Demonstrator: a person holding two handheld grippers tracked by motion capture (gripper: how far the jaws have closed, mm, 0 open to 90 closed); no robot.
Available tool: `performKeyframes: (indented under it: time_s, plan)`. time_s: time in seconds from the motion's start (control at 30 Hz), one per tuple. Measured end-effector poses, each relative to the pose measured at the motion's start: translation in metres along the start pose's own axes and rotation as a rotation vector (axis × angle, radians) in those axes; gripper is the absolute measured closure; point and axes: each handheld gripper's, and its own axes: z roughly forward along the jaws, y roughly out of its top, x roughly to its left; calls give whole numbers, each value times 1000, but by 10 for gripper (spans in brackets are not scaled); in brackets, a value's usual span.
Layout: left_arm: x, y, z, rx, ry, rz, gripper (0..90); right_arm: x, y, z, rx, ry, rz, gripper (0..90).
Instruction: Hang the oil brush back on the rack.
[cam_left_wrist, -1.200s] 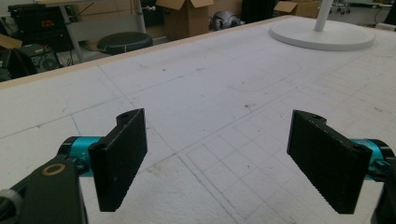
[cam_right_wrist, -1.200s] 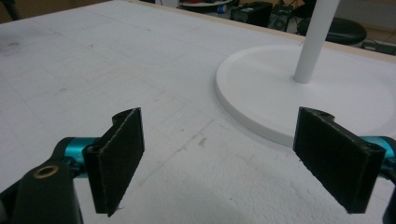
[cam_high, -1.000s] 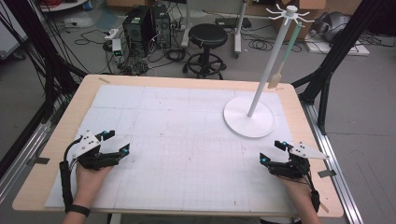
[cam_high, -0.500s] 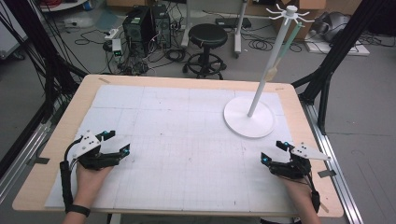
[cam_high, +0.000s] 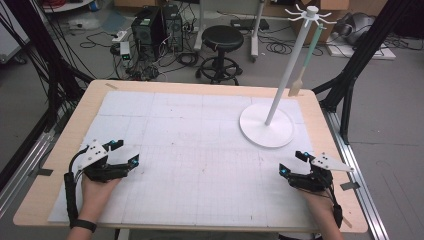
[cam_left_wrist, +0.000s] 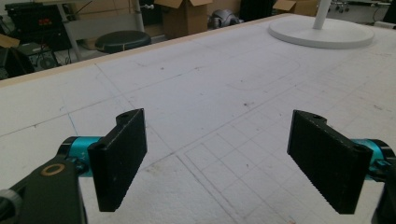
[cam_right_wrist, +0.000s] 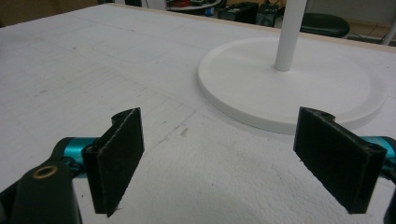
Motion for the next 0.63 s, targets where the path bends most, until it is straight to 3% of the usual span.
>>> performKeyframes:
  time_s: [0.63]
  plan:
    - [0,0,0,0,0,1,205,-3,0,-2,-1,-2,13,155]
